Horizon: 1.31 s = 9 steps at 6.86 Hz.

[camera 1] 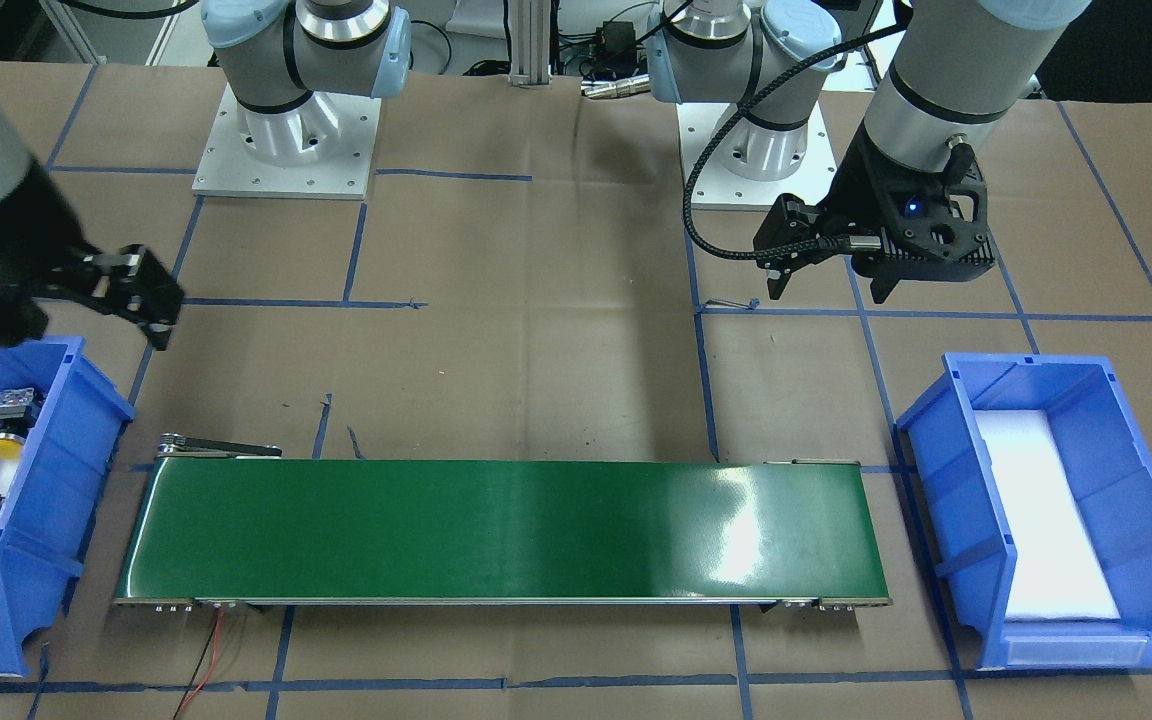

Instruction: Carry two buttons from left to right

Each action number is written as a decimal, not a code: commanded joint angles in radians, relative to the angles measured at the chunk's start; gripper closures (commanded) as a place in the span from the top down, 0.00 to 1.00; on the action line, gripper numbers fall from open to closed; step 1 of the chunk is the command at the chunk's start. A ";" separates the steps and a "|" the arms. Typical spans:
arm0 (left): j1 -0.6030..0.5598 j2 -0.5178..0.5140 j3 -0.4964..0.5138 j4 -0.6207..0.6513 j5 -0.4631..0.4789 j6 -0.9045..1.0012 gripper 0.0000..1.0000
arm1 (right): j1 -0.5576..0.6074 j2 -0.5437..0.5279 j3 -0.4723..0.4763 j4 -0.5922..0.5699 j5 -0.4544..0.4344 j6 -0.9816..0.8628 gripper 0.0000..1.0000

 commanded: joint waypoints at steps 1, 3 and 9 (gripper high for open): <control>0.000 0.002 0.000 0.000 0.000 0.000 1.00 | 0.047 -0.036 0.009 0.005 0.003 0.032 0.99; 0.000 0.002 0.000 0.000 0.000 0.003 1.00 | 0.041 -0.079 0.073 0.007 0.003 0.020 0.95; 0.000 0.002 -0.002 0.000 0.000 0.006 1.00 | 0.039 -0.164 0.218 -0.151 0.056 -0.069 1.00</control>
